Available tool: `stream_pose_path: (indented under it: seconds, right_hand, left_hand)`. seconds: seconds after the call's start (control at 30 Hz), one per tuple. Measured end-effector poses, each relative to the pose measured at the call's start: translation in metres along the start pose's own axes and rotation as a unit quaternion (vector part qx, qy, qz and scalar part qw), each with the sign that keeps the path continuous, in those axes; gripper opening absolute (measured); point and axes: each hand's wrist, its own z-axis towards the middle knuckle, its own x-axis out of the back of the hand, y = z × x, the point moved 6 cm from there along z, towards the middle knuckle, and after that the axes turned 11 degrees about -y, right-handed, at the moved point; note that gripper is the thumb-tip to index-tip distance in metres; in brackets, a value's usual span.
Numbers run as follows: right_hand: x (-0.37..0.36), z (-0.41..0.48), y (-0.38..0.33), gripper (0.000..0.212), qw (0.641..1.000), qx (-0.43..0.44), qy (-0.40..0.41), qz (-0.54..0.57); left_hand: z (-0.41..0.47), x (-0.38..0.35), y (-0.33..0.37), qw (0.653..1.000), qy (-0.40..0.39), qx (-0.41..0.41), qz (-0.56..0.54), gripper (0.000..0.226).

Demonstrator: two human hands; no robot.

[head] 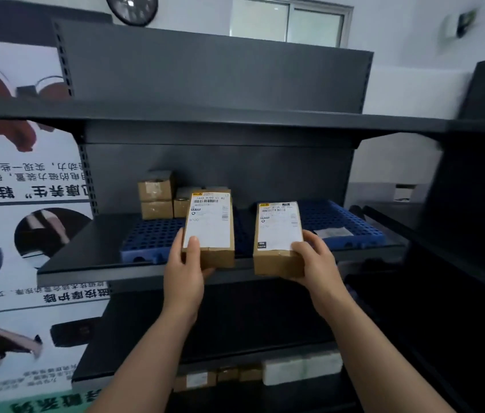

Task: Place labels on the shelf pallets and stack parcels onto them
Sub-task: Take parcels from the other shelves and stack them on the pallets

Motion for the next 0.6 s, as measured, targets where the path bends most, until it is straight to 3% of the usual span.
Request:
stream_pose_path:
  seconds: [0.37, 0.5, 0.6]
  right_hand:
    - [-0.057, 0.116, -0.026, 0.037, 0.997, 0.004, -0.077, 0.029]
    - [-0.065, 0.165, -0.032, 0.02, 0.996, 0.003, -0.081, 0.024]
    - [-0.073, 0.197, -0.031, 0.026, 0.994, 0.001, -0.102, 0.032]
  left_hand:
    - [0.105, 0.027, 0.013, 0.997, 0.048, 0.004, 0.059, 0.039]
    - [0.141, 0.028, 0.018, 0.979, 0.092, -0.046, 0.175, 0.052]
    - [0.167, 0.031, 0.01, 0.967, 0.131, -0.049, 0.213, 0.056]
